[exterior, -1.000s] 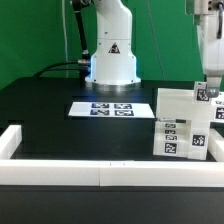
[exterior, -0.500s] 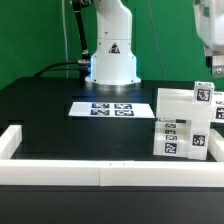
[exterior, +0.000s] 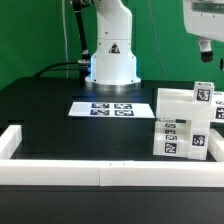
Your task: Assemble chair
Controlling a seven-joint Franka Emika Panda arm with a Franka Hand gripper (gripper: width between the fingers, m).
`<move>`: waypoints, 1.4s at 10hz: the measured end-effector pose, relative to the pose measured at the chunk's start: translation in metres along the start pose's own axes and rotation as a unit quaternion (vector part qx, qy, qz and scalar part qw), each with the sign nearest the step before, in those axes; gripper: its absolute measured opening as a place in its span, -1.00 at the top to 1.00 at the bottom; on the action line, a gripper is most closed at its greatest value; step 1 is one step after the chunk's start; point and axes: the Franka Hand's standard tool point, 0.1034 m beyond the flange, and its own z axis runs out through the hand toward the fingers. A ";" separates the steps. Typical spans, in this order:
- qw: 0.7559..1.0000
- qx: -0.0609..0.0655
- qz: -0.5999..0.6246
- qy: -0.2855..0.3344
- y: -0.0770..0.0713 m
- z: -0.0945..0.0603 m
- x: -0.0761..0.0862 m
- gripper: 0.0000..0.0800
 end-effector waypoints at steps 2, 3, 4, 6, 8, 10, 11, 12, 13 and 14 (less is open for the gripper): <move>1.000 -0.002 -0.011 -0.002 0.006 -0.001 0.000 -0.62; 1.000 -0.003 -0.019 -0.002 0.007 0.000 0.000 -0.62; 0.999 -0.003 -0.039 -0.002 0.007 0.001 0.000 -0.62; 0.985 -0.018 -0.173 0.014 0.011 0.006 -0.001 -0.62; 0.947 -0.026 -0.321 0.020 0.017 0.007 -0.005 -0.62; 0.881 -0.030 -0.471 0.015 0.025 0.009 -0.002 -0.62; 0.859 -0.031 -0.510 0.013 0.026 0.009 -0.003 -0.62; 0.839 -0.032 -0.543 0.012 0.026 0.009 -0.002 -0.62; 0.806 -0.033 -0.591 0.010 0.026 0.010 -0.001 -0.62; 0.777 -0.029 -0.628 0.013 0.025 0.010 0.000 -0.62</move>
Offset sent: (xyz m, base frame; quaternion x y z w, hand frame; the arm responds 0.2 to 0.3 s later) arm 0.0000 0.0000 0.0000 0.0000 0.0000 -0.0650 0.9979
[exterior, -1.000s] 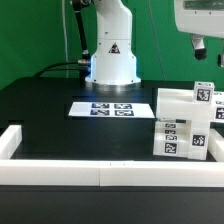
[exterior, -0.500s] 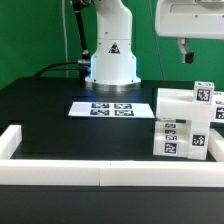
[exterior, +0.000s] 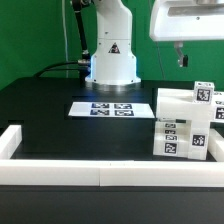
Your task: Assemble chair
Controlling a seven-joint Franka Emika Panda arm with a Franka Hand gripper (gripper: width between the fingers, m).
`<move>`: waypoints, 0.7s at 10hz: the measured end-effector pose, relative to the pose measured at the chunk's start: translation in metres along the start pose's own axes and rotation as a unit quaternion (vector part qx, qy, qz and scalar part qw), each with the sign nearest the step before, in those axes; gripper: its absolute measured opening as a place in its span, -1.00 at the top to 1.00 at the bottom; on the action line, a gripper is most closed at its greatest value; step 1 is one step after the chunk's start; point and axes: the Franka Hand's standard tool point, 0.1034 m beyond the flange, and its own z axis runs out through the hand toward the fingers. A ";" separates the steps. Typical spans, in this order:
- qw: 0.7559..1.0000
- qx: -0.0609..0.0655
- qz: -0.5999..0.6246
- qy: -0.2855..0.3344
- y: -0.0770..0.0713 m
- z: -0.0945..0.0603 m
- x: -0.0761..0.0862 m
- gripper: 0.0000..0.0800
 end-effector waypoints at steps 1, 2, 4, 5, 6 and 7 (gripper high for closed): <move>0.999 0.000 -0.052 0.016 0.002 0.001 0.000 -0.62; 0.999 0.000 -0.050 0.019 0.000 0.006 -0.012 -0.62; 0.998 0.001 -0.061 0.024 0.003 0.013 -0.035 -0.62; 0.998 0.000 -0.061 0.023 0.009 0.018 -0.048 -0.62; 0.998 0.000 -0.062 0.021 0.014 0.022 -0.056 -0.62; 0.998 -0.001 -0.061 0.022 0.017 0.024 -0.058 -0.62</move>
Offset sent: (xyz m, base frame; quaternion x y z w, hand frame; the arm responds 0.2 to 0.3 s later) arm -0.0526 -0.0047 -0.0100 0.0012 0.0302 -0.0453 0.9985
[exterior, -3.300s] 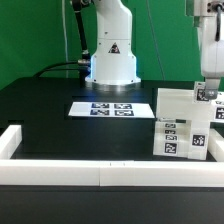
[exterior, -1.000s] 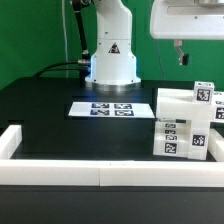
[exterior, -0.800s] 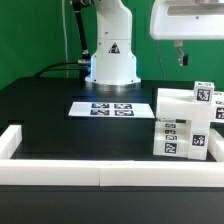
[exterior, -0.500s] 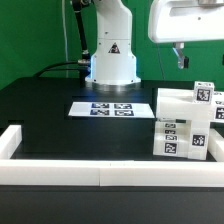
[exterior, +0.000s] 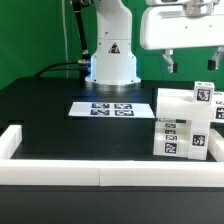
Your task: Assemble chair
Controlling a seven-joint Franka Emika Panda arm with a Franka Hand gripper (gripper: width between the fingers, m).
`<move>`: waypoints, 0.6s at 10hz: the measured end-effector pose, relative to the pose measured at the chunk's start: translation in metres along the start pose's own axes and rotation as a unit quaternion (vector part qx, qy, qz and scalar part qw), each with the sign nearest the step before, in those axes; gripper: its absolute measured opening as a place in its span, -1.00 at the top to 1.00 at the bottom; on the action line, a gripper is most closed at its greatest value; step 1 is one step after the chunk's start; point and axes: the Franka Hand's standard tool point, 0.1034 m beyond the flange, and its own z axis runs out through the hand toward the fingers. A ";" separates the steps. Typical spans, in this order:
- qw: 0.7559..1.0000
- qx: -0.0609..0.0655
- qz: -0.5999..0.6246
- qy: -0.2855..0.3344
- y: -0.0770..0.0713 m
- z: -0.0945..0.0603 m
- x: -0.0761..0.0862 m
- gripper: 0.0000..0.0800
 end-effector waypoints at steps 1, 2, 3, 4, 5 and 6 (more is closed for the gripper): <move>1.000 0.000 0.000 0.000 -0.001 0.000 0.001 -0.62; 1.000 0.000 0.000 0.000 0.000 0.000 0.001 -0.62; 1.000 0.000 0.000 0.000 0.000 0.000 0.001 -0.62; 1.000 0.001 -0.016 0.007 0.002 0.002 0.000 -0.62; 0.999 0.004 -0.035 0.018 0.014 0.011 -0.013 -0.62; 0.998 -0.001 -0.054 0.014 0.024 0.021 -0.025 -0.62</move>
Offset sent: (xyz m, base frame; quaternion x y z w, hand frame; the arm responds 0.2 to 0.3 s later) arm 0.0000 0.0000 0.0000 0.0000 0.0000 0.0000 1.0000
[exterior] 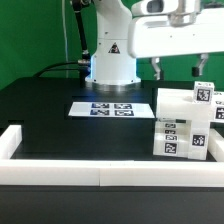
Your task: Assemble chair
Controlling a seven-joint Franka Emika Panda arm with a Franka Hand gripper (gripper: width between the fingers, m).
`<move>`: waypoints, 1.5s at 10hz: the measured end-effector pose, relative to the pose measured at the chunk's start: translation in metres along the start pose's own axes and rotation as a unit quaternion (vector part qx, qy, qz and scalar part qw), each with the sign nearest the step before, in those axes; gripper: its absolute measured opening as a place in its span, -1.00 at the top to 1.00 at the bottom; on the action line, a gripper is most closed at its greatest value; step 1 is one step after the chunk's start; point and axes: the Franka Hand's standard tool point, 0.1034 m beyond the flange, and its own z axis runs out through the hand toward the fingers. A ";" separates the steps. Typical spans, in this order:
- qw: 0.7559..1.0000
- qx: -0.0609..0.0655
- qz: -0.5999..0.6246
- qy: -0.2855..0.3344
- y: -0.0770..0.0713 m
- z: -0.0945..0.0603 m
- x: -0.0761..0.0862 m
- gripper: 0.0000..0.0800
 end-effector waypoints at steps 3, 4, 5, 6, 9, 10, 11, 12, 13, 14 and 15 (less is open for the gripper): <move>1.000 -0.014 -0.011 -0.001 0.013 0.018 -0.002 -0.62; 1.000 -0.021 -0.010 -0.001 0.017 0.025 -0.001 -0.62; 1.000 -0.026 -0.012 -0.002 0.017 0.034 0.004 -0.62; 0.999 -0.030 -0.012 -0.002 0.017 0.039 0.005 -0.62; 0.999 -0.031 -0.009 -0.005 0.018 0.042 0.003 -0.62; 0.999 -0.031 -0.009 -0.006 0.018 0.042 0.003 -0.62; 0.999 -0.031 -0.009 -0.006 0.018 0.042 0.003 -0.62; 0.999 -0.030 -0.008 -0.007 0.021 0.045 0.000 -0.62; 0.999 -0.034 -0.007 -0.008 0.023 0.053 -0.006 -0.62; 0.999 -0.037 -0.009 -0.008 0.019 0.060 -0.008 -0.62; 0.999 -0.039 -0.012 -0.010 0.016 0.065 -0.010 -0.62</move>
Offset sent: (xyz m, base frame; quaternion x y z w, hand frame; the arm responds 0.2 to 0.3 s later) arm 0.0164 0.0034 -0.0260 0.0121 0.0225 -0.0019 0.9997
